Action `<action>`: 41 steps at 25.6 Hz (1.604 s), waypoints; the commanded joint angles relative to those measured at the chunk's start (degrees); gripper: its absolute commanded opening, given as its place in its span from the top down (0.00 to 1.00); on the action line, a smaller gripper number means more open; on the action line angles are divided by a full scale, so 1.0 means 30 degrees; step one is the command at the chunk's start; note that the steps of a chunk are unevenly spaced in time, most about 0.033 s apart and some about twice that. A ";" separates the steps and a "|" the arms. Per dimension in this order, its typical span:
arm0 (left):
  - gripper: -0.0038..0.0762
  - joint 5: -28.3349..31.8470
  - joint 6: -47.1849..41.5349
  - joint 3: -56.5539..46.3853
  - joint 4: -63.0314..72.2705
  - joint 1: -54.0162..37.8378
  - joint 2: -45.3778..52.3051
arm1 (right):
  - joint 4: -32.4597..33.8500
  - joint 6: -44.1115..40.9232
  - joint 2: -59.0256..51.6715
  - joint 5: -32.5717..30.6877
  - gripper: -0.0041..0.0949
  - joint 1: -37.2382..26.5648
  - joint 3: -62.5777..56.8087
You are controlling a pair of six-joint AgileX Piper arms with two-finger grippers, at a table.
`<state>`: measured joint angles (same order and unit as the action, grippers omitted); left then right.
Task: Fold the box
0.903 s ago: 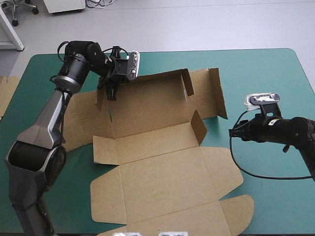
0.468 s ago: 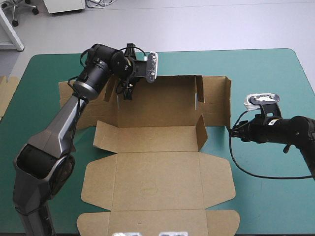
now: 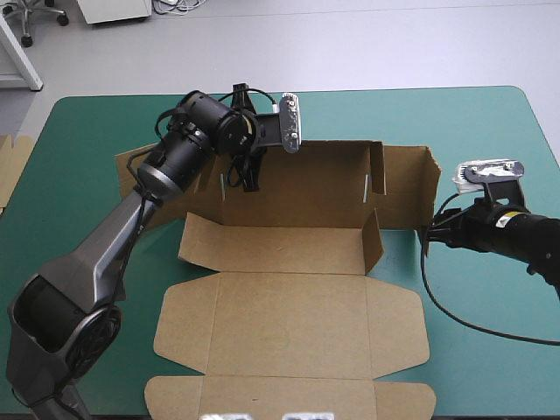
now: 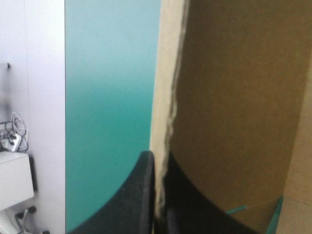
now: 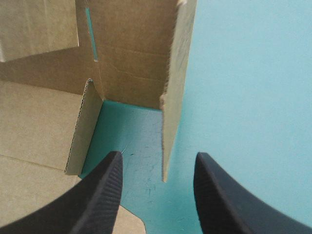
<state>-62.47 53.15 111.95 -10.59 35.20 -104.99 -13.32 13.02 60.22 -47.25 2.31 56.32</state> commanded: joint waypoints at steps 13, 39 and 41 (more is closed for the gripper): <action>0.97 0.8515 -0.7917 -0.9952 -0.5438 0.2029 0.5667 | 0.0093 -0.0759 -0.0536 -0.0026 0.52 -0.1726 0.2775; 0.97 0.9052 -2.0114 -1.3948 -2.0281 0.5356 0.5950 | -0.3784 -0.0015 1.3909 -0.5451 0.54 -0.2293 1.9217; 0.97 0.8418 -2.0215 -1.3962 -2.0393 0.5800 0.5950 | -0.3681 0.0114 1.4654 -0.5416 0.54 -0.2293 1.9217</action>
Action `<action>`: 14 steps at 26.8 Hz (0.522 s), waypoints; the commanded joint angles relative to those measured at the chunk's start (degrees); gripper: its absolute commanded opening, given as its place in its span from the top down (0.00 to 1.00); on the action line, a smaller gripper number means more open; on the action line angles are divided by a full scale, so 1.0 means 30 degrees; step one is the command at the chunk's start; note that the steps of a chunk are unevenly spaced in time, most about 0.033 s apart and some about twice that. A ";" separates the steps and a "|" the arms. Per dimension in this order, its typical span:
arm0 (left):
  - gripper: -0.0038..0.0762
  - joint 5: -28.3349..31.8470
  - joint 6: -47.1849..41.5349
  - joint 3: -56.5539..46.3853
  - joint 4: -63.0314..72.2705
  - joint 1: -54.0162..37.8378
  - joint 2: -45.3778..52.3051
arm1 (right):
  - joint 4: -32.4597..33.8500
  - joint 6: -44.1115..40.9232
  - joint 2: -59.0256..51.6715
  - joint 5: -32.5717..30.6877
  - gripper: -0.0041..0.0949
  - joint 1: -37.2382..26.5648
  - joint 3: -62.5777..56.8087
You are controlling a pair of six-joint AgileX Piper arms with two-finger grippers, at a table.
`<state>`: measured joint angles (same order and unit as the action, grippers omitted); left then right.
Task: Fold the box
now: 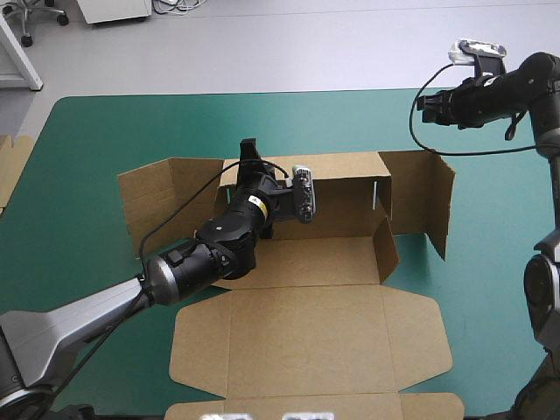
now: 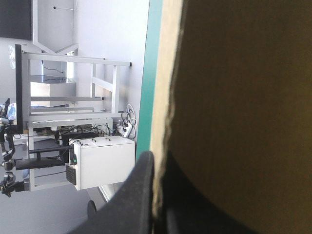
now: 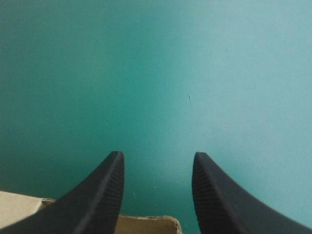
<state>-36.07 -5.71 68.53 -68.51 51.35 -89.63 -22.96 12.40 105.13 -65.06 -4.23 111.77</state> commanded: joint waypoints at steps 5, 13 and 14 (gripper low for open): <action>0.97 -0.0581 -0.2659 -0.0682 -0.3106 0.0732 0.0830 | -0.0280 0.0982 0.0569 -0.0166 0.71 -0.0113 0.0737; 0.97 -0.1392 -0.6302 -0.2297 -0.6912 0.1432 0.0830 | -0.0274 0.1313 0.0599 -0.0984 0.80 -0.0113 0.0666; 0.97 -0.1392 -0.6530 -0.2263 -0.7170 0.1432 0.0830 | -0.0274 0.1313 0.0599 -0.0983 0.80 -0.0113 0.0666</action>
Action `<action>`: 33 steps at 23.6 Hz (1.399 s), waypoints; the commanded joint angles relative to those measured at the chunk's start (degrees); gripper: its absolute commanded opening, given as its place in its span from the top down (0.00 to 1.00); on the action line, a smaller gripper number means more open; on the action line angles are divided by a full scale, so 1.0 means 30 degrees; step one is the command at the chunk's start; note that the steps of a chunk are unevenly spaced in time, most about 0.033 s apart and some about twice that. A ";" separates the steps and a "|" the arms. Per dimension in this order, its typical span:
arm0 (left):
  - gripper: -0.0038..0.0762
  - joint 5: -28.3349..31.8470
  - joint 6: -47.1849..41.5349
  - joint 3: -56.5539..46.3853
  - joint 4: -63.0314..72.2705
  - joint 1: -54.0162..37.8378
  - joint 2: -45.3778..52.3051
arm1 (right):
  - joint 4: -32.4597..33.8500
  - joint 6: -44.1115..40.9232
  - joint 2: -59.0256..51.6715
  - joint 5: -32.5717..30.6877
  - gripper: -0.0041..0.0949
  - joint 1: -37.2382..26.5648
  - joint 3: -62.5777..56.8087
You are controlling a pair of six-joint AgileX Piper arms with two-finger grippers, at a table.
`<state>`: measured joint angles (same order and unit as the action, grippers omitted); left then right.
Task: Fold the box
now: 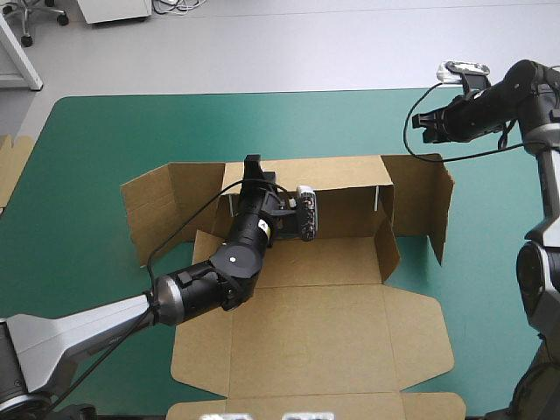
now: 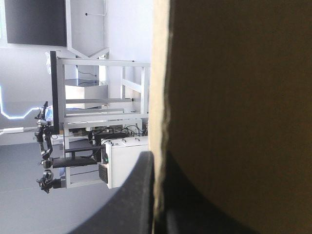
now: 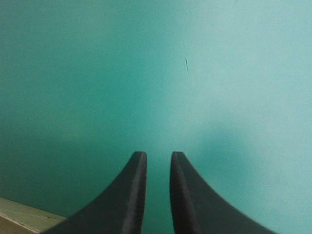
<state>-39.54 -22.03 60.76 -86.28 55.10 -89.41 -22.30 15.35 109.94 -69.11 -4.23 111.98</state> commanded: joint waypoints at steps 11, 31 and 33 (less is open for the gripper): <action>0.97 0.0073 -0.1738 0.0328 -0.1797 0.0184 0.0757 | -0.2352 0.1907 -0.1248 -0.0713 0.98 -0.0113 -0.1778; 0.97 -0.0755 -0.2140 0.0328 -0.2622 0.0151 0.0757 | -0.8673 0.9583 -1.2673 0.7080 0.97 -0.0076 -1.7721; 0.97 -0.0755 -0.2140 0.0328 -0.2622 0.0151 0.0757 | -0.9552 1.0812 -1.3432 0.7756 0.97 -0.0076 -1.8926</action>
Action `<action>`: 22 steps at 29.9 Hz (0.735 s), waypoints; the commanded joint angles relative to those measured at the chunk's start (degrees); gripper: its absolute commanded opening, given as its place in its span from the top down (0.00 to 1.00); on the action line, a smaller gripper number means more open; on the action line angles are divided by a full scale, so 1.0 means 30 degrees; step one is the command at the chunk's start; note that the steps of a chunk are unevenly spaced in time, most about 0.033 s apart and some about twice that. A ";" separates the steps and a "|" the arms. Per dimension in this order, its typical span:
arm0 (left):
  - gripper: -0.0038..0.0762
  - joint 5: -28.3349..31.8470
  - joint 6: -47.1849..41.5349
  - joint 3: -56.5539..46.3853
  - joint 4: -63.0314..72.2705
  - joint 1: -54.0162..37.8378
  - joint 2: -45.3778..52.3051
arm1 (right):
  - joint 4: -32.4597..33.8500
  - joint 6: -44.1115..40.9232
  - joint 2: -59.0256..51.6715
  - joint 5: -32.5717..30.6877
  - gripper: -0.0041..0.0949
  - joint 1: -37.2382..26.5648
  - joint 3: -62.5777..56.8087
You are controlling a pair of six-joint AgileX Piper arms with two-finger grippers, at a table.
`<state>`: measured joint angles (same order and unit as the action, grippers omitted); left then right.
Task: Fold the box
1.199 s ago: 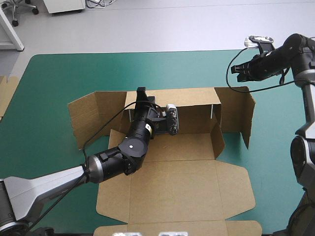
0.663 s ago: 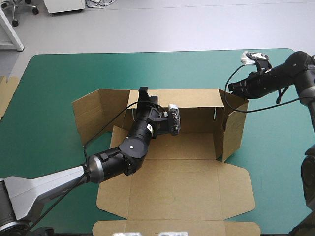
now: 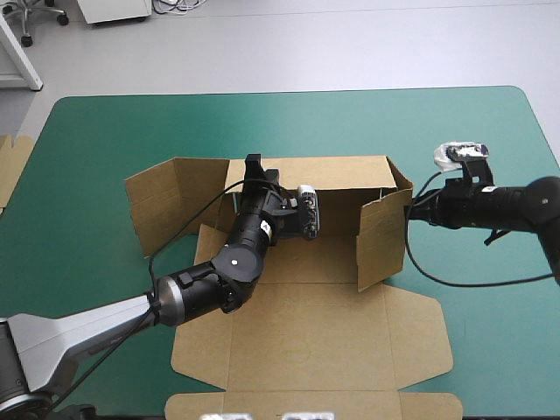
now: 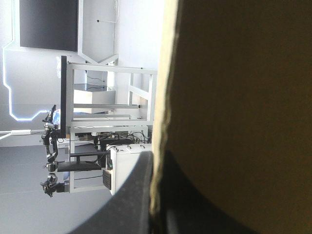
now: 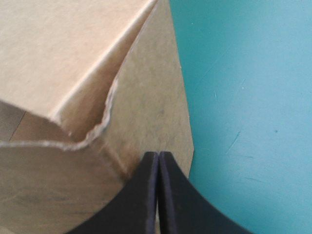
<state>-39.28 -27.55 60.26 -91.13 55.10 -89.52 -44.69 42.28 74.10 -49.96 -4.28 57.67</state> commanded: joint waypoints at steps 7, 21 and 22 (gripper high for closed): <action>0.97 -0.1921 -0.1024 0.0495 -0.1307 0.0151 0.0794 | -0.4170 0.4373 -0.1735 0.2218 0.84 -0.0059 -0.2970; 0.97 -0.0755 -0.4087 0.0495 -0.3400 0.0151 0.0794 | -0.7991 1.0006 -0.1731 0.2403 0.60 -0.0059 -0.4966; 0.97 -0.0643 -0.4087 0.0495 -0.3400 0.0151 0.0794 | -0.8247 1.0279 -0.1731 0.2637 0.60 -0.0059 -0.5092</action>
<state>-41.10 -36.76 59.97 -95.58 55.10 -89.61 -64.08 69.56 70.13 -43.42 -4.28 41.95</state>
